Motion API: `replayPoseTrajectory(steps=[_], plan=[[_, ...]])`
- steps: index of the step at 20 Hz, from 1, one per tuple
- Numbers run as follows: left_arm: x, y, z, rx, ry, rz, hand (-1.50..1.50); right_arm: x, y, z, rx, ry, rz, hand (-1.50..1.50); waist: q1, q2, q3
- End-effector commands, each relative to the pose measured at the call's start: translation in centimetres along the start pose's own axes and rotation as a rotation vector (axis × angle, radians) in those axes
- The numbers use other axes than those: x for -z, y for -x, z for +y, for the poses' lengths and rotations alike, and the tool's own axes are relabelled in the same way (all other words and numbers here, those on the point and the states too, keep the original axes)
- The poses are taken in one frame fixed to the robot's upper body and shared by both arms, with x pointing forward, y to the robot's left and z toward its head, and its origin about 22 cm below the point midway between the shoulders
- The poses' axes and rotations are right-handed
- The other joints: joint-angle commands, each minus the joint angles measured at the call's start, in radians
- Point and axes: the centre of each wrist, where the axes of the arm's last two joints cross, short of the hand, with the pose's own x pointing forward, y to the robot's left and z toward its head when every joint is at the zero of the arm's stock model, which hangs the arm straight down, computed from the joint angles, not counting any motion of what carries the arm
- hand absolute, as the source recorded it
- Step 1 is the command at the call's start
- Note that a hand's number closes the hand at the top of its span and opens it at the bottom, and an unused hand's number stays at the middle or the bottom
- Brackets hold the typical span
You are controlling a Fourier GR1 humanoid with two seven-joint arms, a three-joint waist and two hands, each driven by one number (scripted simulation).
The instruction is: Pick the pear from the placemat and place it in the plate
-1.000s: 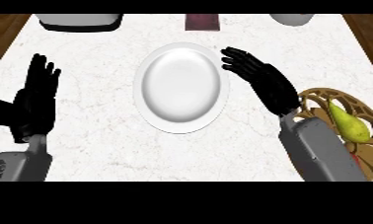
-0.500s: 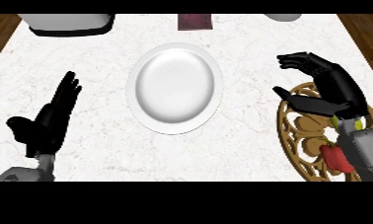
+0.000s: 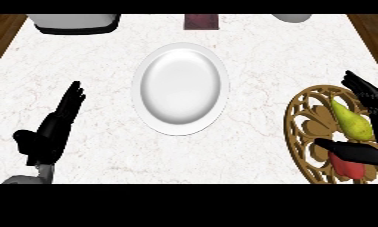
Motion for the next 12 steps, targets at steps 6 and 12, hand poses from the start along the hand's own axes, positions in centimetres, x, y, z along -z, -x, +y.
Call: replayPoseTrajectory(steps=[6, 12], plan=[[1.2, -0.8, 0.5, -0.006, 0.012, 0.005, 0.0, -1.8, -3.1, -7.1, -0.361, -0.102, 0.168, -1.5, 0.006, 0.001, -0.001], [1.2, 0.4, -1.5, -0.015, 0.029, 0.01, 0.0, 0.2, -5.8, -8.3, -0.579, -0.286, 0.335, -1.5, 0.015, 0.005, -0.002]])
